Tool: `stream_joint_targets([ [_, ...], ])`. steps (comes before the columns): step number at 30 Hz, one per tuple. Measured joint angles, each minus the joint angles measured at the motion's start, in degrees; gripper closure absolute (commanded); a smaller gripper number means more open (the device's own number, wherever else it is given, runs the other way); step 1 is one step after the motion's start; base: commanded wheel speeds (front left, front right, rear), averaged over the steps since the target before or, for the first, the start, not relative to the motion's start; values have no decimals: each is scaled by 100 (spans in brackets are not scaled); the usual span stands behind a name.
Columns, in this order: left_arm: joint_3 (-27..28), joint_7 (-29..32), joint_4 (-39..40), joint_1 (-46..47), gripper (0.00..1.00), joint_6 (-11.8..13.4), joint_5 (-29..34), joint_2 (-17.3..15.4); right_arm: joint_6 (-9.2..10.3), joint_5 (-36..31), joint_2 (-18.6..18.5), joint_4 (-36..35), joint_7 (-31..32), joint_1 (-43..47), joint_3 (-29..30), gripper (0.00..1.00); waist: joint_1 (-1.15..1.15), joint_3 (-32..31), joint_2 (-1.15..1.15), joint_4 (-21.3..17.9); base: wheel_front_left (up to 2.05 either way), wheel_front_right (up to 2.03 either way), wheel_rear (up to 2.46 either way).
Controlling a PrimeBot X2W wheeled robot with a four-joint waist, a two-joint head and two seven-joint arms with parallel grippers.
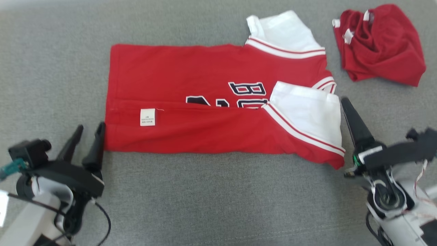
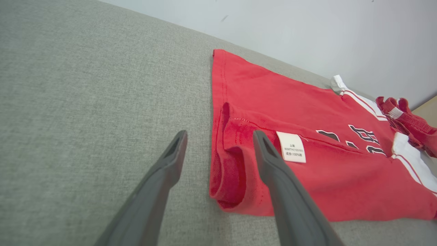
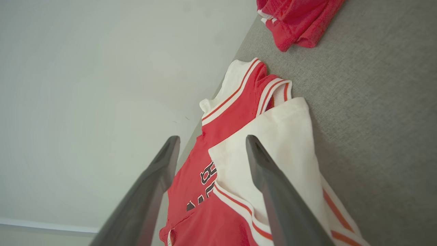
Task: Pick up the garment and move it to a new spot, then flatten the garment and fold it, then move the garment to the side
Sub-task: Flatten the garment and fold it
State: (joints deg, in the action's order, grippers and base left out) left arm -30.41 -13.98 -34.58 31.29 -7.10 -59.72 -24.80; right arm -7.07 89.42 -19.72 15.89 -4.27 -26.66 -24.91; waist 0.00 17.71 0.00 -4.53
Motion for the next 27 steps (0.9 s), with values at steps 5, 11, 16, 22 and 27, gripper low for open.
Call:
stream_joint_targets([
  [5,-12,-29,126,-304,0,-3,40,-7,0,-383,-169,44,-287,369,-76,0,0,-204,0,24,0,0,0],
  [11,12,-33,433,-951,0,-3,132,-69,0,-931,-249,110,-560,683,-383,0,-1,-416,-1,10,0,0,0],
  [16,104,-33,673,-1129,0,-3,196,23,0,-1088,-288,276,-705,896,-475,0,-1,-463,-1,-12,0,0,0],
  [22,252,-33,894,-1204,0,4,244,101,0,-1088,-136,479,-750,979,-523,0,0,-435,0,3,0,0,0],
  [27,343,-33,988,-1205,0,10,305,112,0,-1089,43,688,-749,911,-617,0,0,-404,0,11,0,0,0],
])
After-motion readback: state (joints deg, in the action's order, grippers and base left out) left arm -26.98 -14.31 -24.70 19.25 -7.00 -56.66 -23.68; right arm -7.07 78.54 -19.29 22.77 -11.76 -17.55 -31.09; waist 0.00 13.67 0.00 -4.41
